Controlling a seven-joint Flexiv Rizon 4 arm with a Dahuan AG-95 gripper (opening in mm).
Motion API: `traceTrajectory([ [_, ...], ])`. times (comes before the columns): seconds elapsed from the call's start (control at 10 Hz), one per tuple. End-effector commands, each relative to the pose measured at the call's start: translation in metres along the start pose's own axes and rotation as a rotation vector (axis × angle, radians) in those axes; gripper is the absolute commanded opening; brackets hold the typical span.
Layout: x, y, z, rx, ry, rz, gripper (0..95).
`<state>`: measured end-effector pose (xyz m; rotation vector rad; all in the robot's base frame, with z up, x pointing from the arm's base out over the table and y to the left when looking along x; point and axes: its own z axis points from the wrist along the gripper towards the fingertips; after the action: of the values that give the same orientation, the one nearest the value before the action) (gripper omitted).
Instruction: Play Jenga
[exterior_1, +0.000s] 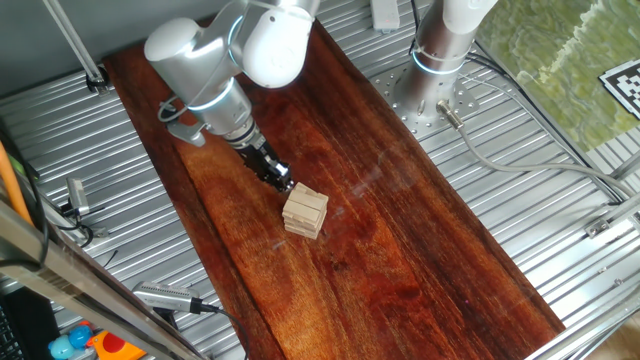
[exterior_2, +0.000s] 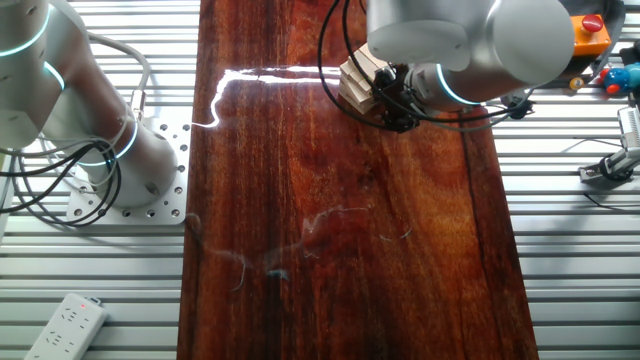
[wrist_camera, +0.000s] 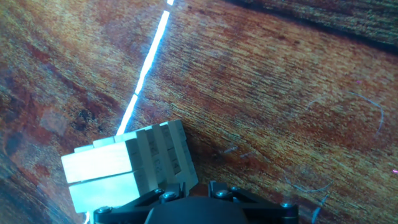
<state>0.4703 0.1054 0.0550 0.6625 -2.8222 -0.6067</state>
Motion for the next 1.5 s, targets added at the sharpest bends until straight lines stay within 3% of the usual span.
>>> traceTrajectory([
  [0.1, 0.0011, 0.0005, 0.0006, -0.001, -0.001, -0.003, 19.0],
  [1.1, 0.0062, -0.0035, -0.0018, 0.002, -0.002, -0.013, 19.0],
  [1.5, 0.0014, -0.0047, -0.0054, 0.001, -0.002, -0.011, 19.0],
])
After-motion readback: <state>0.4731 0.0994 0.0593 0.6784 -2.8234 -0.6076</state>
